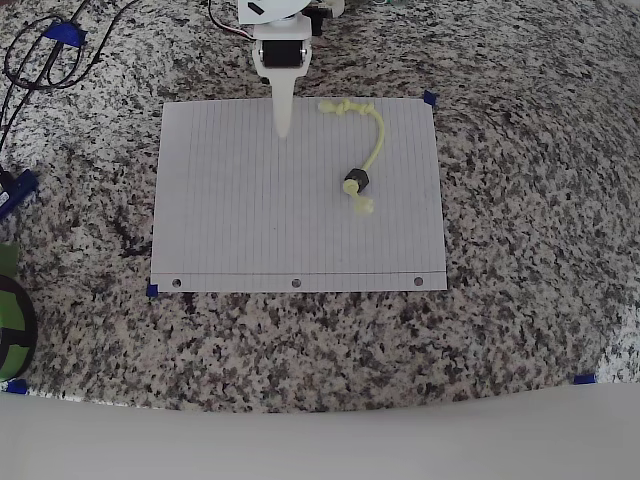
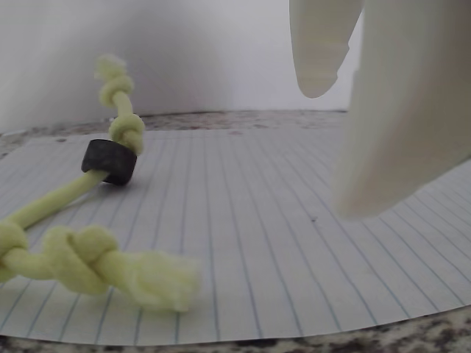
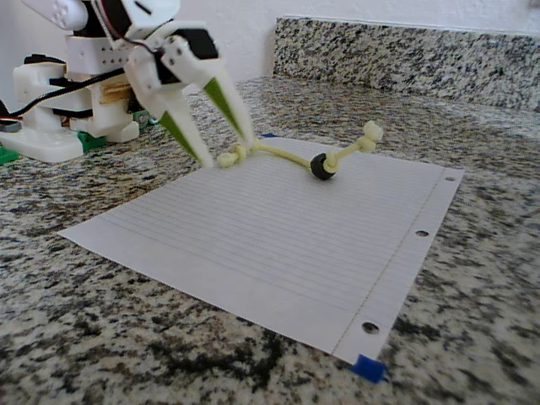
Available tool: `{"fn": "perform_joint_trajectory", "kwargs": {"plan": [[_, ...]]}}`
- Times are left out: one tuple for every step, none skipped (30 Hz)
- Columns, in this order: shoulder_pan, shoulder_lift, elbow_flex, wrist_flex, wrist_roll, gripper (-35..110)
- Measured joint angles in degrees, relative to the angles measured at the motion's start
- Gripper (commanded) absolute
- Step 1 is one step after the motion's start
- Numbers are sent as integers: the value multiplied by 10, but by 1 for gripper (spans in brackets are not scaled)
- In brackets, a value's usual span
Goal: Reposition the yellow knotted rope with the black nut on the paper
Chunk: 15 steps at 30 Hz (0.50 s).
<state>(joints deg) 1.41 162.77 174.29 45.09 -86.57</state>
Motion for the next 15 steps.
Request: {"fn": "perform_joint_trajectory", "kwargs": {"plan": [[-5, 9, 9, 4, 1, 63], [-2, 12, 14, 7, 1, 63], [0, 21, 16, 11, 0, 63], [-8, 31, 18, 17, 1, 63], [-8, 36, 20, 20, 1, 63], [-4, 43, 20, 24, 1, 63], [-7, 49, 20, 25, 0, 63], [-11, 53, 21, 29, 1, 63], [-7, 56, 22, 31, 1, 63], [-5, 63, 25, 35, 1, 63], [-9, 66, 25, 38, 1, 63], [-11, 74, 27, 42, 1, 63], [-11, 83, 30, 48, 1, 63], [-11, 91, 33, 54, 1, 63], [-11, 100, 36, 61, 1, 63]]}}
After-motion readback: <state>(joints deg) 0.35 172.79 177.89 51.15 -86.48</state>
